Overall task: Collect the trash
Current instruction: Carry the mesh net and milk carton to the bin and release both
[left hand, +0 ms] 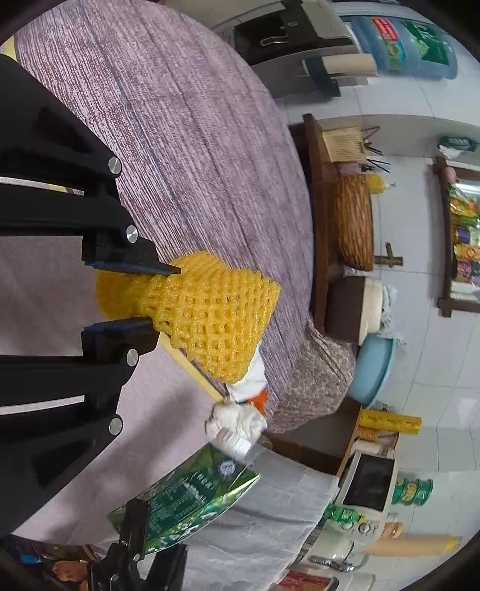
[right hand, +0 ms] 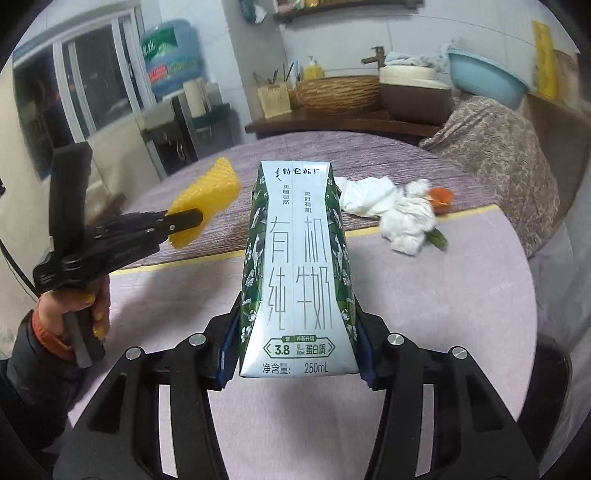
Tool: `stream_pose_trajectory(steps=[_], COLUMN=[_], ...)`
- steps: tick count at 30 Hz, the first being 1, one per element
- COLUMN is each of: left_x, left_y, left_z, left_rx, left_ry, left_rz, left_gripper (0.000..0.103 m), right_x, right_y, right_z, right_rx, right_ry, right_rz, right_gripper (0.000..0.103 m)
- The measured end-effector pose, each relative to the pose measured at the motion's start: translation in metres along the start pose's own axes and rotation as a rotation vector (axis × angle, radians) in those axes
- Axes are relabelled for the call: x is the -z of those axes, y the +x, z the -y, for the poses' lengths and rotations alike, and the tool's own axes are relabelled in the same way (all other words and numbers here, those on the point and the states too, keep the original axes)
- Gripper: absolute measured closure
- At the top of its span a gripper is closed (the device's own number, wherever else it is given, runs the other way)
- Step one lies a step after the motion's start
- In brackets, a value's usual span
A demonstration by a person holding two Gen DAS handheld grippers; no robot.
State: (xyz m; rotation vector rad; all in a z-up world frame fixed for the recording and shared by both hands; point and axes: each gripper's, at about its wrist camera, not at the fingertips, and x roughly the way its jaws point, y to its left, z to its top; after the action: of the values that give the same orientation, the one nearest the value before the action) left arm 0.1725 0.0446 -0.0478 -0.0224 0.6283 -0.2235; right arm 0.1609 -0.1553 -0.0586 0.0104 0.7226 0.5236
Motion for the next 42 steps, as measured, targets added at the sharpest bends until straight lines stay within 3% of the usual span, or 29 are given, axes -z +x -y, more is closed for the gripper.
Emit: stream_pose_trajectory(steps=[4, 9, 19, 24, 29, 34, 38, 40, 42], left_x=[-0.011, -0.021, -0.023, -0.016, -0.005, 0.014, 0.025, 0.029, 0.029], left_y=[-0.017, -0.025, 0.000, 0.029, 0.061, 0.097, 0.115, 0.121, 0.123], left_z=[0.033, 0.083, 0.212, 0.281, 0.338, 0.390, 0.406, 0.410, 0.407], left_rx=[0.056, 0.144, 0.353, 0.465, 0.529, 0.533, 0.522, 0.509, 0.492], left_ry=[0.041, 0.099, 0.221, 0.259, 0.290, 0.337, 0.345, 0.353, 0.350], left_rz=[0.022, 0.035, -0.015, -0.105, -0.203, -0.296, -0.342, -0.348, -0.339], left_gripper=[0.082, 0.082, 0.082, 0.082, 0.082, 0.081, 0.067, 0.045, 0.036], right_x=[0.018, 0.041, 0.099, 0.125, 0.142, 0.154, 0.165, 0.170, 0.174], right_y=[-0.035, -0.074, -0.143, -0.169, -0.185, -0.193, -0.192, -0.188, -0.182], right_z=[0.018, 0.046, 0.129, 0.172, 0.206, 0.231, 0.247, 0.254, 0.260], right_rx=[0.019, 0.103, 0.311, 0.457, 0.542, 0.603, 0.641, 0.641, 0.638], right_ry=[0.057, 0.115, 0.275, 0.331, 0.385, 0.421, 0.437, 0.452, 0.464], right_rz=[0.072, 0.149, 0.229, 0.242, 0.243, 0.234, 0.210, 0.196, 0.178], right_gripper=[0.052, 0.052, 0.052, 0.052, 0.052, 0.052, 0.052, 0.052, 0.052])
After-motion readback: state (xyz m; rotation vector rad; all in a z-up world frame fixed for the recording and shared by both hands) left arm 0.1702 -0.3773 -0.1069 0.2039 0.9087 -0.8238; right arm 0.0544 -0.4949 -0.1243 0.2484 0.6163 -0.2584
